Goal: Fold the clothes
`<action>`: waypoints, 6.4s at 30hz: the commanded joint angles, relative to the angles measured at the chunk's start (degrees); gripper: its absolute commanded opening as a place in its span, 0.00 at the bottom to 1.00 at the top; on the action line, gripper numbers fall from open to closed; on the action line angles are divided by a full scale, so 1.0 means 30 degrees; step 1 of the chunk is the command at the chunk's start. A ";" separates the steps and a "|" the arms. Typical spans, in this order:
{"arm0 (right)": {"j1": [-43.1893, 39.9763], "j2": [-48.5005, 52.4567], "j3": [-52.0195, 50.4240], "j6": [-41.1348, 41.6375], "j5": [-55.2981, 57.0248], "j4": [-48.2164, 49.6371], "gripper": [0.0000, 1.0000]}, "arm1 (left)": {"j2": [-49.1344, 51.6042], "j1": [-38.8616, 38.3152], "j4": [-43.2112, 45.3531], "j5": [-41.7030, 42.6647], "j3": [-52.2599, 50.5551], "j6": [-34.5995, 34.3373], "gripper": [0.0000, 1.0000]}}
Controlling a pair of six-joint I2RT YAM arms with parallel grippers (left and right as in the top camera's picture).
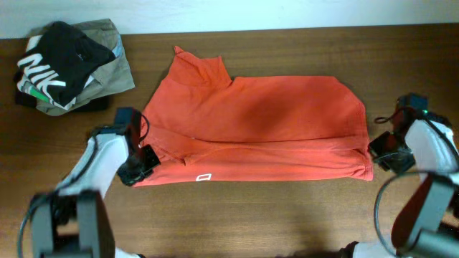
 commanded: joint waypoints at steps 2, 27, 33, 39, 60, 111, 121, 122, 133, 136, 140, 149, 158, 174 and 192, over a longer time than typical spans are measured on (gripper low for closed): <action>-0.0015 -0.2739 0.0882 -0.0503 -0.1654 -0.0692 0.28 | -0.4371 0.0131 0.0080 0.1457 0.0051 -0.0240 0.08; 0.1392 -0.3257 0.1115 -0.1443 -0.5275 -0.0685 0.93 | 0.1479 -0.4262 0.4801 0.4605 0.0080 -0.3555 0.17; 0.1392 -0.3257 0.1115 -0.1435 -0.5275 -0.0590 0.93 | 0.1464 -0.4269 0.5122 0.3213 0.0801 -0.3395 0.01; 0.1392 -0.3257 0.1115 -0.1435 -0.5275 -0.0386 0.93 | 0.1464 -0.4284 1.0171 0.1581 0.0816 -0.2550 0.01; 0.1399 0.0138 0.1144 -0.5275 -0.5872 0.0605 0.36 | 0.0714 -0.3687 0.0816 -0.0262 0.3308 0.0918 0.13; 0.4014 -0.4437 0.1151 -0.3439 -0.5756 0.0029 0.69 | 1.6910 -0.3402 0.2681 0.2849 2.5820 -0.0874 0.91; 0.3963 -0.4437 0.1188 -0.3432 -0.5741 0.1515 0.74 | 1.7770 -0.3490 0.1770 0.1515 2.5813 -0.2280 0.68; 0.3963 -0.4437 0.1231 -0.3439 -0.5719 0.2084 0.75 | 1.7799 -0.3490 0.1770 0.1413 2.5813 -0.2273 0.65; 0.4000 0.3869 0.9369 -0.6025 -0.5661 0.4248 0.78 | 1.9132 -0.3475 0.2317 0.0619 2.5813 -0.1923 0.00; 0.4000 0.7053 1.1023 -0.6521 -0.5646 0.4386 0.78 | 1.9183 -0.3483 0.1916 0.0510 2.5813 -0.1464 0.00; 0.4058 0.9034 1.1256 -0.7038 -0.5814 0.5508 0.78 | 1.9183 -0.3606 0.1814 0.0517 2.5813 -0.1464 0.00; 0.4896 1.1533 1.1249 -0.7293 -0.5843 0.6470 0.72 | 1.9183 -0.3694 0.1479 0.0510 2.5813 -0.1464 0.00; 0.4983 1.1701 1.1540 -0.6317 -0.5340 0.5982 0.04 | 1.9154 -0.3694 0.1479 0.0525 2.5828 -0.0561 0.00; 0.4852 1.0149 1.6422 -0.4860 -0.3759 -0.3701 0.04 | 1.2757 -0.3687 -0.8874 -0.0248 2.7234 0.2200 0.00; 0.5246 0.8357 1.5263 -0.4699 -0.2171 -1.0732 0.04 | 0.7592 -0.3694 -1.4178 -0.3410 1.6830 0.0780 0.01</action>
